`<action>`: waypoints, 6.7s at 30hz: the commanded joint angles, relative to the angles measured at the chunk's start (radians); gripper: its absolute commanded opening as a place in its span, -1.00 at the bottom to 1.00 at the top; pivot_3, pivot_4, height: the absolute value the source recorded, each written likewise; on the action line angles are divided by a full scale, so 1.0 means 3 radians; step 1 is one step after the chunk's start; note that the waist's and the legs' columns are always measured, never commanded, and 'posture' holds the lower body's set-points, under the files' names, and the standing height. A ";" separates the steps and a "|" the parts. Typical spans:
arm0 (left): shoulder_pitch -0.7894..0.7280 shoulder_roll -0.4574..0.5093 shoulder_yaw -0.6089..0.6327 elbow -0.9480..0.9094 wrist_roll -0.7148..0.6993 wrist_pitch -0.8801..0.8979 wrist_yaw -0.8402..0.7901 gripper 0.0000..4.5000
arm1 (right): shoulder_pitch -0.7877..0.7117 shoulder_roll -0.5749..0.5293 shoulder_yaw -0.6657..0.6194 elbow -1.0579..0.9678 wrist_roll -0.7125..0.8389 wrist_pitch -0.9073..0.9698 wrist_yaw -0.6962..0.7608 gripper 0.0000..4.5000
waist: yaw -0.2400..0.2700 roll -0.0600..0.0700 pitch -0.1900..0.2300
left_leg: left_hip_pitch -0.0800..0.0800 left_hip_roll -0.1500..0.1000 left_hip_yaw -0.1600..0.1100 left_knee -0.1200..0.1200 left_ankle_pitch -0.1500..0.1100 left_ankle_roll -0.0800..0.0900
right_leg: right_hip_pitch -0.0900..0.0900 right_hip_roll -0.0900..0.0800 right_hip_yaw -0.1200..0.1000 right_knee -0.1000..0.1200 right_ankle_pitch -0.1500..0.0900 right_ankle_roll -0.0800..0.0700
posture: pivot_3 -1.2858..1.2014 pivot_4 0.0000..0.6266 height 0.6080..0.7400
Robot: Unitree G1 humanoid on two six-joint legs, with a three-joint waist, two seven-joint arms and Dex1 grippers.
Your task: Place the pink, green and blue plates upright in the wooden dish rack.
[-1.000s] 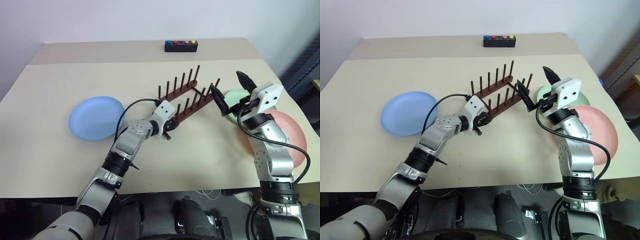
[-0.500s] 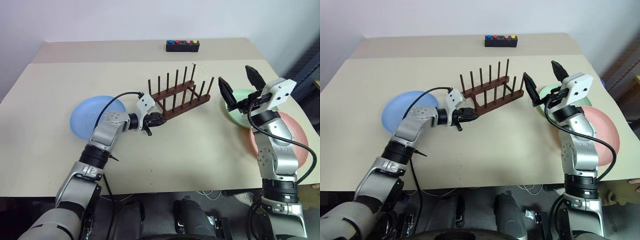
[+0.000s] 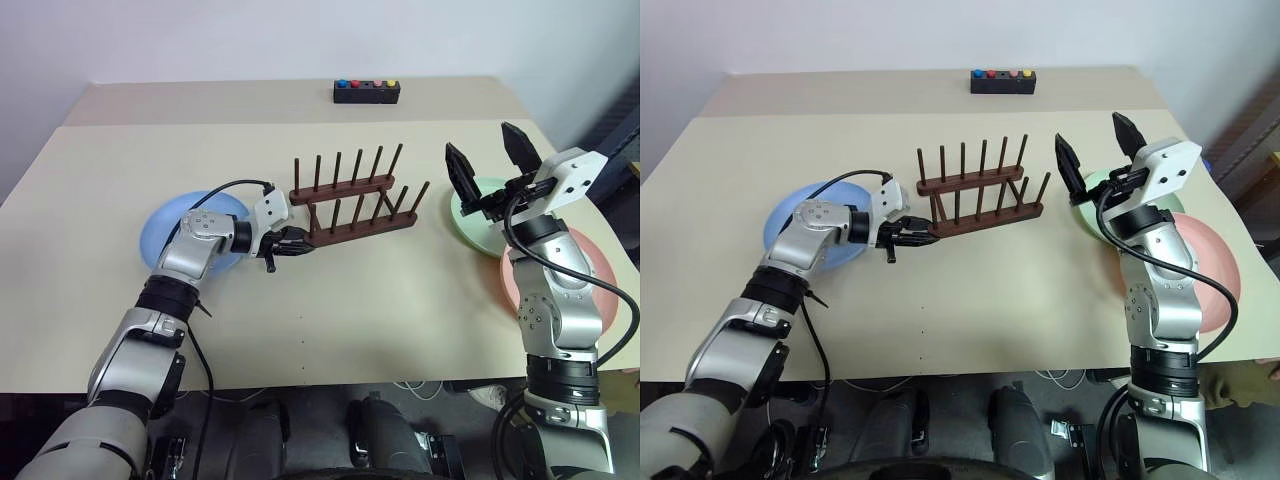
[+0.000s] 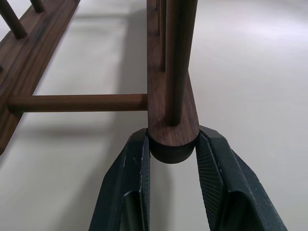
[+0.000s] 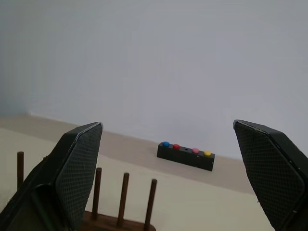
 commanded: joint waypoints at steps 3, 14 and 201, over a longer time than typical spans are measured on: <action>-0.0154 -0.0045 0.0046 0.0144 -0.0065 -0.0313 -0.0312 -0.65 | 0.0056 -0.0029 -0.0005 -0.0182 0.0028 0.0039 0.0059 1.00 | -0.0007 0.0000 0.0000 | 0.0000 0.0000 0.0000 0.0000 0.0000 0.0000 | 0.0000 0.0000 0.0000 0.0001 0.0000 0.0000 | 0.03 -0.52 1.00; -0.0244 -0.0131 0.0059 0.0525 0.0063 -0.0805 -0.0358 -0.65 | 0.0692 -0.0795 -0.0272 -0.0619 0.0687 0.0562 0.1146 1.00 | 0.0007 -0.0001 0.0000 | 0.0000 0.0000 0.0000 0.0004 -0.0003 0.0005 | 0.0002 0.0000 0.0000 -0.0002 0.0000 0.0000 | 0.03 -0.52 1.00; 0.0387 -0.0905 0.0091 -0.0307 0.0050 0.0210 0.1854 -1.00 | -0.0231 -0.0439 0.0829 0.1941 -0.1471 -0.0469 0.0671 -0.96 | 0.0044 0.0000 -0.0002 | 0.0004 -0.0001 0.0000 0.0028 -0.0009 0.0015 | 0.0012 0.0002 0.0008 0.0004 0.0001 0.0000 | 0.03 -0.52 1.00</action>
